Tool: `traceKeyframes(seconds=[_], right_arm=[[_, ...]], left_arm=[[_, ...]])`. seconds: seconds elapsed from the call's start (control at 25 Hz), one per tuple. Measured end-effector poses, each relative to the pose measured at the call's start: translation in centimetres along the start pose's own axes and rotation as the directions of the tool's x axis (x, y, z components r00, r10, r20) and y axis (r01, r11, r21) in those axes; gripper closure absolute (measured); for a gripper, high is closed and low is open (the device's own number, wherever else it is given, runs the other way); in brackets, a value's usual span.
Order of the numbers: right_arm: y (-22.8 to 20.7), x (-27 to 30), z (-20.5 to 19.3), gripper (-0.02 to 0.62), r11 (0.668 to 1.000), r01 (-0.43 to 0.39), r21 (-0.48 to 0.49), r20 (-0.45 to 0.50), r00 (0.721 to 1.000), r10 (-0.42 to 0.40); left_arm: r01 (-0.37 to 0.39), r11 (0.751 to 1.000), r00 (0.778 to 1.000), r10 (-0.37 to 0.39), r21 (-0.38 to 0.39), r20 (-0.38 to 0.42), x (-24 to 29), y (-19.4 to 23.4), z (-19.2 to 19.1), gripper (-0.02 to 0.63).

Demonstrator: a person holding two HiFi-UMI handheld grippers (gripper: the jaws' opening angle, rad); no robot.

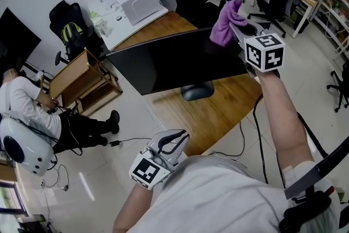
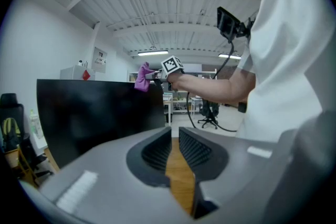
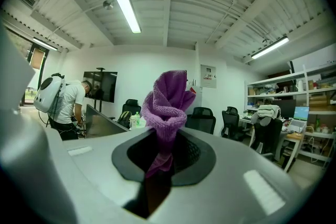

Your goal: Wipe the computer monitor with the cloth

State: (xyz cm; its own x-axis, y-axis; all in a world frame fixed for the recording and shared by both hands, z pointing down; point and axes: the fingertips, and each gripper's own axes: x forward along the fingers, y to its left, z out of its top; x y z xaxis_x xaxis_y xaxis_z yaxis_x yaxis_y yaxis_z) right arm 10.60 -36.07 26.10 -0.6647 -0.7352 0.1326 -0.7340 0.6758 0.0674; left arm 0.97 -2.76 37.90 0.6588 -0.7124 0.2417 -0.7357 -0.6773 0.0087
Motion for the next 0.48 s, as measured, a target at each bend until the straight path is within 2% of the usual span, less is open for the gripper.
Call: traceKeyframes(seconds=[0.28,0.48], right_arm=[[-2.9,-0.9,-0.3,0.545,0.999,0.035,0.012,-0.003,0.999,-0.035],[-4.4,-1.6,-0.4,0.545,0.999,0.051,0.01,-0.005,0.999,-0.051]], left_arm=[[0.02,1.0,1.0,-0.02,0.003,-0.022,1.2,-0.4,0.6,0.541],[0.025,1.0,1.0,-0.025,0.008,-0.004,2.1,-0.7,0.7,0.541]])
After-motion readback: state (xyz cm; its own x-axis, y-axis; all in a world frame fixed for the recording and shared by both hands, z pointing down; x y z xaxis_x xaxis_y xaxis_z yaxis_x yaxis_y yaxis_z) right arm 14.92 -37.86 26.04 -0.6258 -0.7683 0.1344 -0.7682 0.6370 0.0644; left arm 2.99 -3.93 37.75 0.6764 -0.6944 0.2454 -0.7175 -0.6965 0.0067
